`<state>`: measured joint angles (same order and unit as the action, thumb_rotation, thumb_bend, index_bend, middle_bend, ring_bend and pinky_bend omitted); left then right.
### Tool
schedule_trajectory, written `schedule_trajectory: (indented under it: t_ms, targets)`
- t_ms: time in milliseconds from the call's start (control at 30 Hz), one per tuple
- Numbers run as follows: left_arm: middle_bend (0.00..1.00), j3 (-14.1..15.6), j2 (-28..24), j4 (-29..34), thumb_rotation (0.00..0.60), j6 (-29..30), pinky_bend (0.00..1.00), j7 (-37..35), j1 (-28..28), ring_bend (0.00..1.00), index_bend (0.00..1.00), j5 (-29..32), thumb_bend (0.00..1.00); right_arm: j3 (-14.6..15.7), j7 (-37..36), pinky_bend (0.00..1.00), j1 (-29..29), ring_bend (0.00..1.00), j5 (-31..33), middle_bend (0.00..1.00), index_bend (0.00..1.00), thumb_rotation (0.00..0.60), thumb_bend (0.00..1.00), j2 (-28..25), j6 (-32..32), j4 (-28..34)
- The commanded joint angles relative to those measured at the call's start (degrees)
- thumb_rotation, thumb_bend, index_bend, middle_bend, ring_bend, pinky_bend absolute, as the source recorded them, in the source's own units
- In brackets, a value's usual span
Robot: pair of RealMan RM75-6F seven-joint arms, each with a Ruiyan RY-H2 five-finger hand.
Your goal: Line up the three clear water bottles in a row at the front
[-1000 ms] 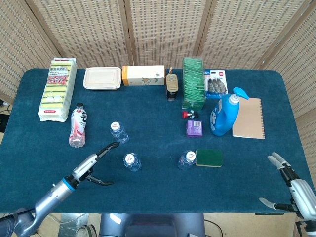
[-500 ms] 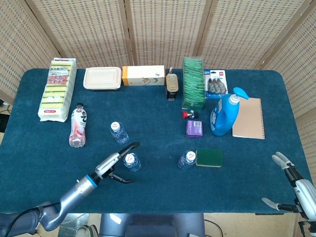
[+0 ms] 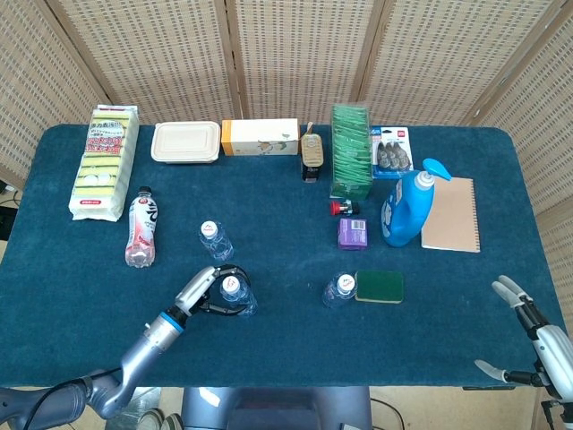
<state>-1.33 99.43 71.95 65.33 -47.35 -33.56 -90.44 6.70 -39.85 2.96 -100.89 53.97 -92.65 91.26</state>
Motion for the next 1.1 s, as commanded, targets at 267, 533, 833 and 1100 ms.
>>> schedule_trajectory:
  t_ms: [267,533,833,1100]
  targets:
    - [0.51,-0.93,-1.32,1.56,0.6,1.08,0.47,0.38,-1.04,0.35,0.52,-0.99,0.25,0.0,0.65,0.13,-0.09,0.0,-0.23,0.0,0.01,0.6,0.04,-0.01,0.06,0.45]
    - [0.51,-2.37,-2.01,3.57,0.6,-2.06,0.47,6.98,-6.49,0.35,0.52,-4.37,0.24,-0.08,1.54,0.13,-0.01,0.0,-0.19,0.0,0.01,0.6,0.04,0.08,0.46,0.91]
    - [0.51,-4.94,4.36,0.64,0.6,-5.61,0.47,11.58,-10.91,0.35,0.53,-2.19,0.24,-0.44,2.35,0.13,0.04,0.0,0.68,0.0,0.01,0.6,0.04,0.07,1.11,1.35]
    - [0.51,-6.36,6.29,-1.49,0.6,-5.63,0.47,11.88,-12.26,0.35,0.52,-0.26,0.24,-0.62,1.56,0.13,0.16,0.0,0.81,0.0,0.01,0.6,0.04,-0.01,1.25,1.09]
